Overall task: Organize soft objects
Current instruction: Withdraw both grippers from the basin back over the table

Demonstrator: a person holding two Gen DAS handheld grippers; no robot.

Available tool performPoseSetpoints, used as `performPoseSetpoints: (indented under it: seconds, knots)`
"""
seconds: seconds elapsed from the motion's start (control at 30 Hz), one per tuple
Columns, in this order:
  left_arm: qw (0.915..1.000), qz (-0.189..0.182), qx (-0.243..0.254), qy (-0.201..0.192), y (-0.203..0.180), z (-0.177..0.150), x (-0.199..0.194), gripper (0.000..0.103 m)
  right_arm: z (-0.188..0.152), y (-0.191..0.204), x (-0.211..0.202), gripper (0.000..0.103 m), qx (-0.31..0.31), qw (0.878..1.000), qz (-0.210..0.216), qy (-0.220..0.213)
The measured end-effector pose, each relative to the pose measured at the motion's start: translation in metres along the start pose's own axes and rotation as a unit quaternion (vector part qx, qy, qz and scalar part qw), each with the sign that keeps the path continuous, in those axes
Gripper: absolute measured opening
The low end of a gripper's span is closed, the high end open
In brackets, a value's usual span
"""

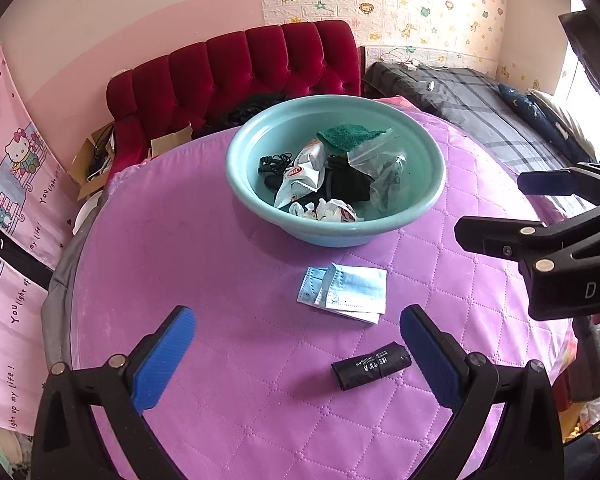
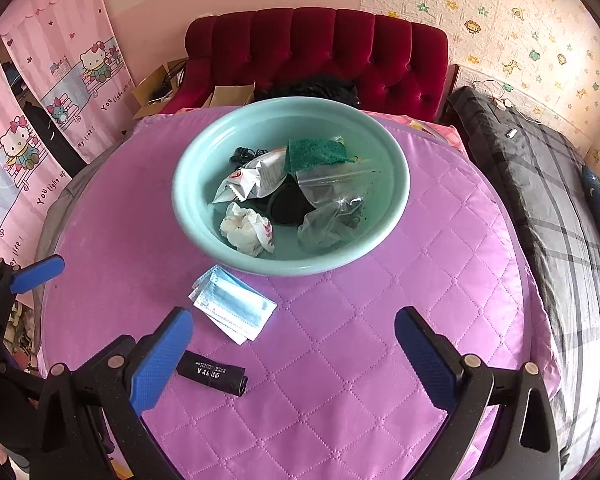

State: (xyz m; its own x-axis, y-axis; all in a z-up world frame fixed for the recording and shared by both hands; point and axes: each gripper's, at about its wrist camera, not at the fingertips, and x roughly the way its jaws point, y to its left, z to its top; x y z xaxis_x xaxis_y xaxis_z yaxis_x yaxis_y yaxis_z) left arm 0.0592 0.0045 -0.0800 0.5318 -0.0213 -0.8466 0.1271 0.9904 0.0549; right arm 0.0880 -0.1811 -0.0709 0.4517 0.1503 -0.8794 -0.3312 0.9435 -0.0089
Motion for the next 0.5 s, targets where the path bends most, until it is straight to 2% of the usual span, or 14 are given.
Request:
performPoseSetpoints:
  seconds: [0.23,0.5]
  knots:
    - [1.0,-0.006,-0.002,-0.003,-0.005,-0.023,-0.001,0.103,-0.024,-0.001,0.007,0.103,-0.004,1.0,0.008,0.007]
    - [0.9995,-0.012,-0.009,0.028,-0.009,-0.051,0.019,0.103,-0.044,-0.003,0.032,0.103,0.002,0.999,0.011,0.031]
